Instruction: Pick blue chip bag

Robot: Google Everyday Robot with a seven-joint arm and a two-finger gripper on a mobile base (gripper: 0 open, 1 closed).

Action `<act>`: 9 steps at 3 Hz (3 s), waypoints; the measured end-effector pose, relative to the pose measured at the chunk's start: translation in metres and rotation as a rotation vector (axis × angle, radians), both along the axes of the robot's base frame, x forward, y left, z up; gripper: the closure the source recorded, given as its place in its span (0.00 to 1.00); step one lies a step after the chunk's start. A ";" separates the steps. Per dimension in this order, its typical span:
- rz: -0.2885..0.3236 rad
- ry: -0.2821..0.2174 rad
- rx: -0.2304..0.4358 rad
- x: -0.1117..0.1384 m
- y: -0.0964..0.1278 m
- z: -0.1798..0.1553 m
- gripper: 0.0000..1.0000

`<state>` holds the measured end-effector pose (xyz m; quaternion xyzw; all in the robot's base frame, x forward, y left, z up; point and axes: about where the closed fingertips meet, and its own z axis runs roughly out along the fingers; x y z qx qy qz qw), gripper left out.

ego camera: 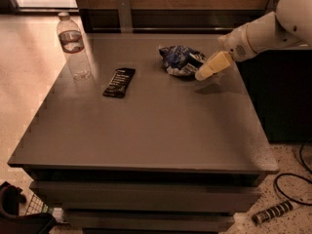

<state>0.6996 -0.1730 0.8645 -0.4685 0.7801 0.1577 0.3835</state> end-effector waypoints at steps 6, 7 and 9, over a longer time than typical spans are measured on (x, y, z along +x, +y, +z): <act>0.029 0.080 0.110 0.048 0.044 -0.048 1.00; 0.029 0.080 0.110 0.048 0.044 -0.048 1.00; 0.039 0.086 0.096 0.037 0.045 -0.005 1.00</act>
Offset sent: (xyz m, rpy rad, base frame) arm 0.0716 0.0634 -0.0937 0.1814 0.0816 0.0363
